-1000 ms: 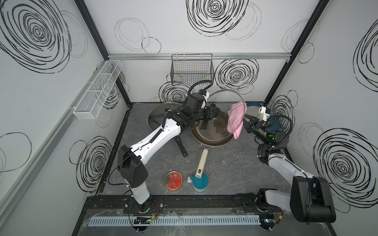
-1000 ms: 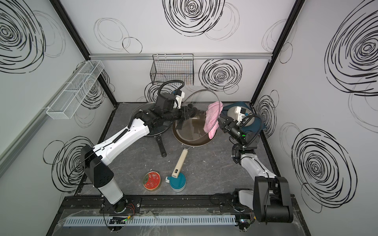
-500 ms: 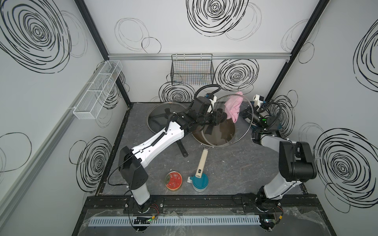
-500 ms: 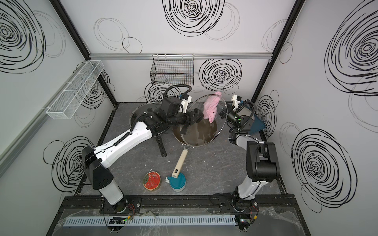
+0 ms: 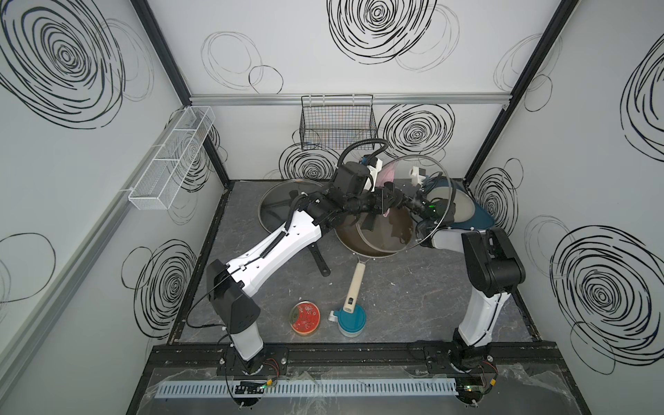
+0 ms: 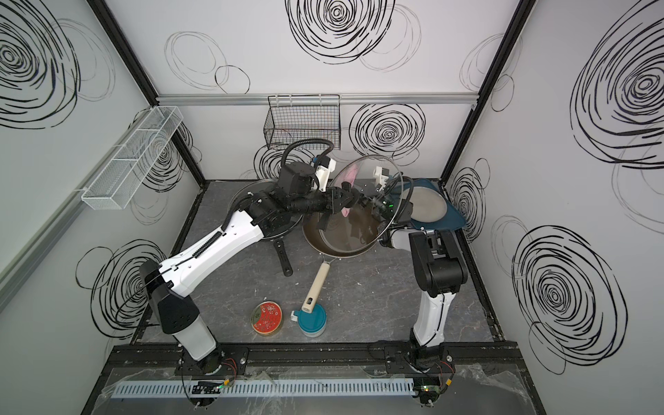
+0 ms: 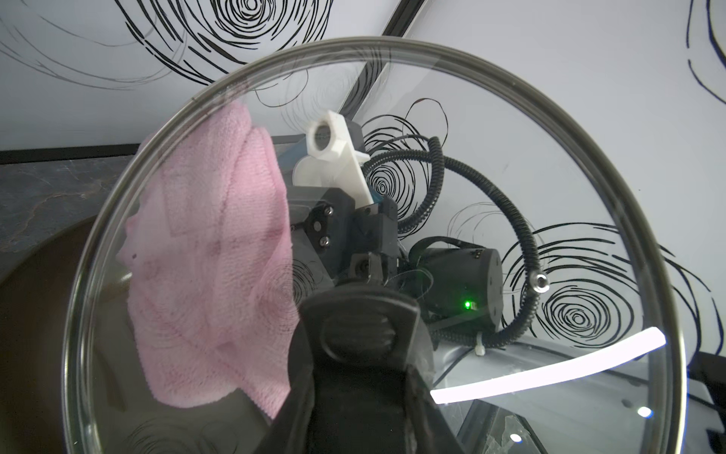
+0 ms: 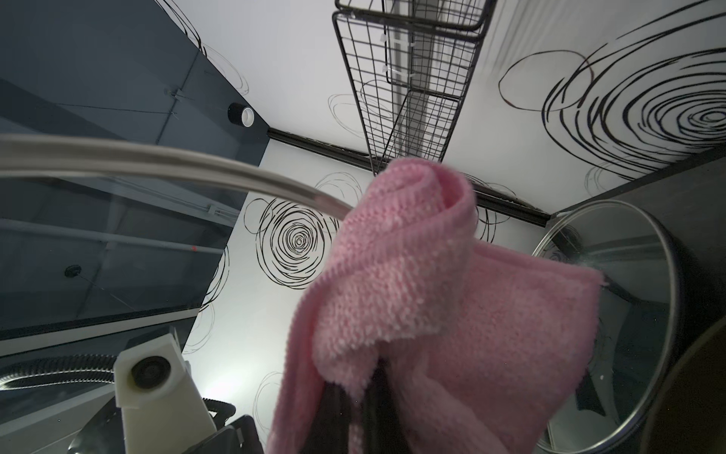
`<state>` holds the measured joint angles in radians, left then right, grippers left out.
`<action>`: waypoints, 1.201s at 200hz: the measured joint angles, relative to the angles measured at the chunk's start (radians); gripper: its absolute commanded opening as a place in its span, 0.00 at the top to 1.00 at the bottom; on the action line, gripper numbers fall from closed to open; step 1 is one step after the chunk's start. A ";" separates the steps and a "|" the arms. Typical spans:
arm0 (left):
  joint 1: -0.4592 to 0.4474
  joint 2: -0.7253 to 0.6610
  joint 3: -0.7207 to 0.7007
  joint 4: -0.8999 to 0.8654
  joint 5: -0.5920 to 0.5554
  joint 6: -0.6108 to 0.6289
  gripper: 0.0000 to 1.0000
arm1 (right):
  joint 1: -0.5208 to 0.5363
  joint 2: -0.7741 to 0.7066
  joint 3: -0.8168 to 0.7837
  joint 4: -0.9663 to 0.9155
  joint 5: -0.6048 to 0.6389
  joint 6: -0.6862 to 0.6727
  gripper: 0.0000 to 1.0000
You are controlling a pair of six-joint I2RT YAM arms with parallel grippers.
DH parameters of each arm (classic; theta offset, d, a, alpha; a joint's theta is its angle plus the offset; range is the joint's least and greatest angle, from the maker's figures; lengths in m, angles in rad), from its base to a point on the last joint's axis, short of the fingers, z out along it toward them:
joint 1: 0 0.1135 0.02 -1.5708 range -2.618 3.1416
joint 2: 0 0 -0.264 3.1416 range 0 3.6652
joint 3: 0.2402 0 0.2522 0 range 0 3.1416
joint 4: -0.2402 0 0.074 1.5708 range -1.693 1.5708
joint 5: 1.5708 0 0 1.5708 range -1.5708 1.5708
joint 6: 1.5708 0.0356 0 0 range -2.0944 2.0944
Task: Wipe the pot lid with a cloth
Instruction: Wipe the pot lid.
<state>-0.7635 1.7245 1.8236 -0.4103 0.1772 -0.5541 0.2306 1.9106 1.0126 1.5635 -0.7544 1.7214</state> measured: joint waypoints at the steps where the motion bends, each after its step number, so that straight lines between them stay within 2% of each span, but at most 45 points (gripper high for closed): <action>1: 0.000 0.000 0.000 0.000 0.000 0.000 1.00 | 0.001 0.000 0.000 0.000 0.000 0.000 1.00; 31: 0.001 0.002 0.003 0.001 -0.008 0.000 1.00 | 0.035 0.000 -0.041 0.012 0.018 -0.002 1.00; 93: 0.039 0.011 -0.007 0.043 -0.010 -0.013 1.00 | 0.119 -0.040 -0.238 0.018 0.023 -0.002 1.00; 143: 0.095 0.011 -0.068 0.079 -0.026 -0.016 1.00 | 0.117 -0.243 -0.385 0.023 0.031 -0.001 1.00; 175: 0.116 0.005 -0.129 0.086 -0.029 -0.022 1.00 | 0.079 -0.356 -0.479 -0.003 0.024 -0.009 1.00; 240: 0.119 -0.054 -0.203 0.108 -0.028 -0.026 1.00 | -0.082 -0.729 -0.488 -0.389 -0.042 -0.173 1.00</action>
<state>-0.6449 1.6703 1.6211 -0.3019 0.1490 -0.5797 0.1490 1.1816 0.5247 1.1748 -0.7963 1.5482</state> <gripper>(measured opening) 0.330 0.050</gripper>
